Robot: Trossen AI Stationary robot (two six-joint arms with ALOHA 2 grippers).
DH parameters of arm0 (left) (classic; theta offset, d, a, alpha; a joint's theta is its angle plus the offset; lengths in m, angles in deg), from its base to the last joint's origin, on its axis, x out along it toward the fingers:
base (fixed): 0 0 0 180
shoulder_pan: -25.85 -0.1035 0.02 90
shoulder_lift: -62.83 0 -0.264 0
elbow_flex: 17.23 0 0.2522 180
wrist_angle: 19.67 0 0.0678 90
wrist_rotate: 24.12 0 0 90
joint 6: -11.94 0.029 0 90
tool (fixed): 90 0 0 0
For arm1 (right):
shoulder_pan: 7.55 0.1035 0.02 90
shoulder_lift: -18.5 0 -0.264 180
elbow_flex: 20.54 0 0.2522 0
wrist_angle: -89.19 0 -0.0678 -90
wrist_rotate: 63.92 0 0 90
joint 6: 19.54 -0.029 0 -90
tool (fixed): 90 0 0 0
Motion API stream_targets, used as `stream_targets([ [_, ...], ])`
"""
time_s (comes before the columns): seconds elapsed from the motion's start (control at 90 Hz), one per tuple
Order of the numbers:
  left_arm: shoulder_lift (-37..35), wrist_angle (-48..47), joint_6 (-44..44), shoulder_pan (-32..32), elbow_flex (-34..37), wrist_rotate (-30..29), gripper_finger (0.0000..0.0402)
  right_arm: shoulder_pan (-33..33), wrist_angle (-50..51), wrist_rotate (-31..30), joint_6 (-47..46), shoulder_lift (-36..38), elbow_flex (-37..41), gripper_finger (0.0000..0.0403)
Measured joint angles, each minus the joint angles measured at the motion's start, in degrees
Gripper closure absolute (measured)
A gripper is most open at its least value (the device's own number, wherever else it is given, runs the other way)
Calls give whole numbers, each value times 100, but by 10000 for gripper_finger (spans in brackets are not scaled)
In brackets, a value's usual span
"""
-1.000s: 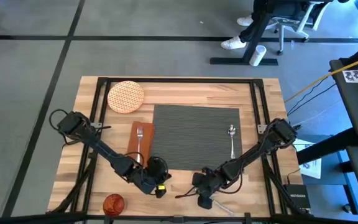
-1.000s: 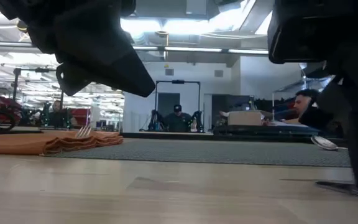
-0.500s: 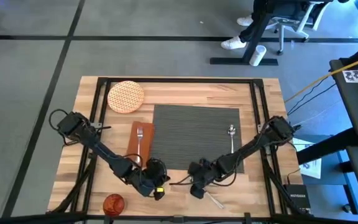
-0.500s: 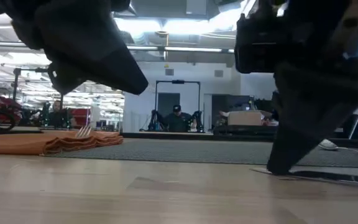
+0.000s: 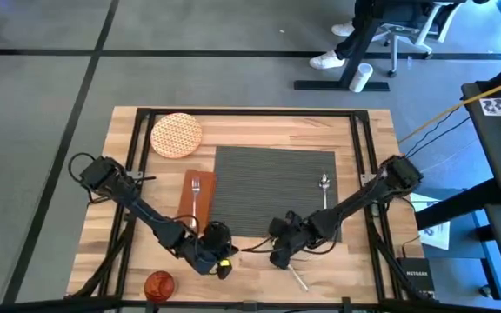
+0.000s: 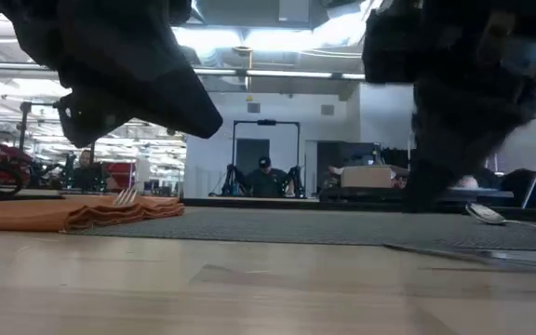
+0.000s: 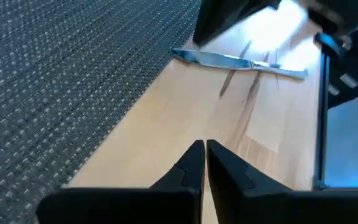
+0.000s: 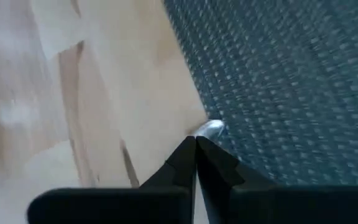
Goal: Set table place
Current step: Put the silver table knife on the gray tablemat to the left of the silver spoon
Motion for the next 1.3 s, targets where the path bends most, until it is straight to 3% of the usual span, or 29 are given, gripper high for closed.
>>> stream_targets([
  [0.267,122,703,-614,-15,-2,-100,402,55,88,271,14,-111,-5,403],
  [0.767,1096,2241,-1356,-17,-2,-125,402,238,237,110,-242,-204,43,403],
  [1.3,1176,2551,-1629,-150,-2,-151,402,236,34,68,-270,-381,43,403],
])
